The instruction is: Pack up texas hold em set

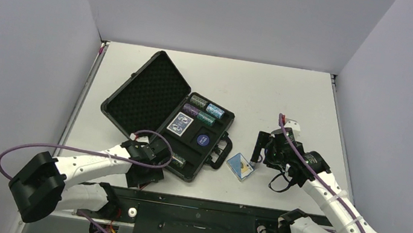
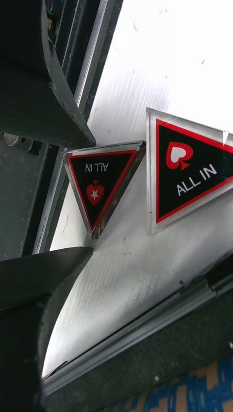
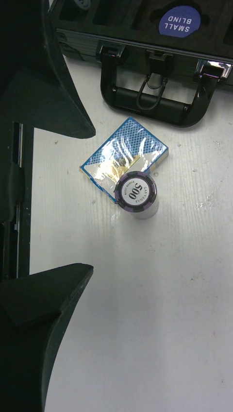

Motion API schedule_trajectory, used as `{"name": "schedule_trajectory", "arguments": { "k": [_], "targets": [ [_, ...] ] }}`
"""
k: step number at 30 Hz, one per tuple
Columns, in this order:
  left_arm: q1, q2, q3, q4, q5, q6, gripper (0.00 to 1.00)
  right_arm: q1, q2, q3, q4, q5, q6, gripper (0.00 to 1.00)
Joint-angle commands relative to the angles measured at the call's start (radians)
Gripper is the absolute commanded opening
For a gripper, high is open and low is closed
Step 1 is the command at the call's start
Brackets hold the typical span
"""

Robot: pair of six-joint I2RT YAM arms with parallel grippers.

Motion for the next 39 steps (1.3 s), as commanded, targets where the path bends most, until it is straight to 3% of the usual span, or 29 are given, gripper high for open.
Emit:
{"name": "schedule_trajectory", "arguments": {
  "k": [1,19,39],
  "targets": [
    [-0.007,0.035,0.039,0.037,-0.020,0.032,0.70,-0.008,-0.009,0.026,0.001,0.019,0.001,0.96],
    [0.010,-0.015,0.007,0.042,-0.073,0.113,0.74,-0.008,0.009,0.032,0.005,0.008,-0.002,0.96],
    [0.031,-0.025,-0.030,0.090,-0.055,0.124,0.56,-0.007,0.020,0.036,0.008,0.006,0.008,0.96]
  ]
}}
